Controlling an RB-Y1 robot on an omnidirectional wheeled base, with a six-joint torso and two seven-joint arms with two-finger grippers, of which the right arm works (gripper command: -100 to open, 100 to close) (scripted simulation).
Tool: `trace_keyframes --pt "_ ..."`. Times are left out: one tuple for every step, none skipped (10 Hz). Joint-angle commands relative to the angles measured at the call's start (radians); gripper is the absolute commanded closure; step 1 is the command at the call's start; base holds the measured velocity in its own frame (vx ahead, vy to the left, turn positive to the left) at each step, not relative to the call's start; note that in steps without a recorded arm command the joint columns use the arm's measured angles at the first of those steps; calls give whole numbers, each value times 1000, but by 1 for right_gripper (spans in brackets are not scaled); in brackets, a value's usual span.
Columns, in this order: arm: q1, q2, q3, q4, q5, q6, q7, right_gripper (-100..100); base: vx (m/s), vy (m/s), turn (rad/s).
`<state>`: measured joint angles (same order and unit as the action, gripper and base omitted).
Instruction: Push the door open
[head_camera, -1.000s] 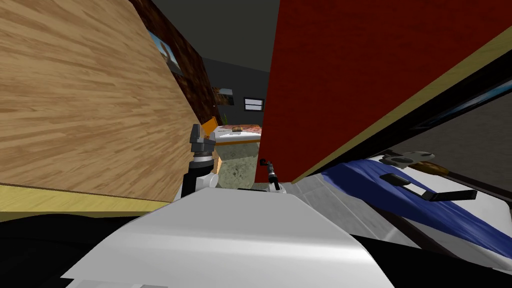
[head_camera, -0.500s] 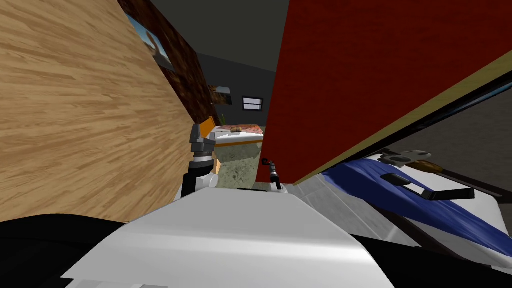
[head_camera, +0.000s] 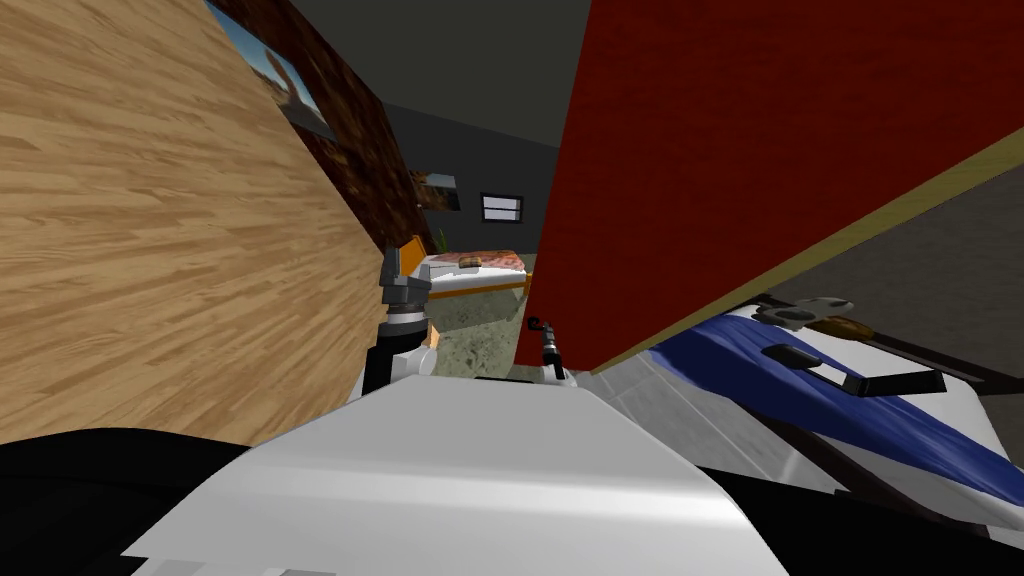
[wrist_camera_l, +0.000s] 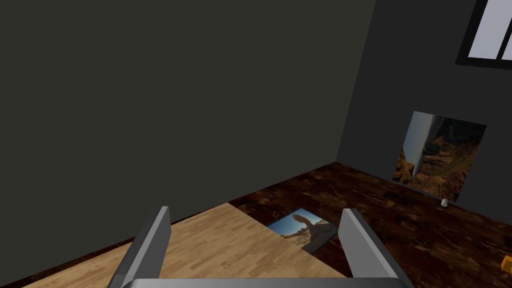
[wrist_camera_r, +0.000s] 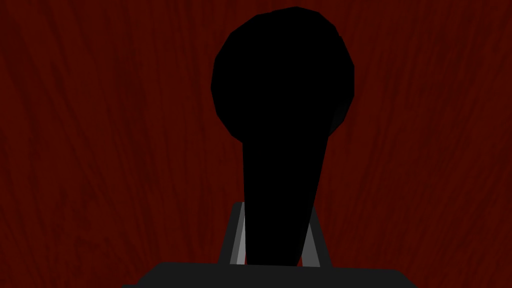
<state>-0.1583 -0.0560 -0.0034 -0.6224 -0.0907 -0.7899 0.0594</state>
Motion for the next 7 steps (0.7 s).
trace_keyframes --pt "-4 -4 -23 -4 -12 -5 6 100 183 127 -74" --pt "-4 0 -34 -4 -17 -5 9 100 187 146 -90" --pt "-5 5 -45 -4 -23 -5 12 100 183 121 -90" --pt "-5 10 -54 -3 -28 -5 15 100 194 109 -69" --pt "-5 15 -63 -3 -33 -5 17 100 162 109 -62" --pt "-5 20 -71 -3 -37 -5 20 100 151 82 -62" --pt "-5 27 -79 -2 -41 -5 22 100 160 66 -57"
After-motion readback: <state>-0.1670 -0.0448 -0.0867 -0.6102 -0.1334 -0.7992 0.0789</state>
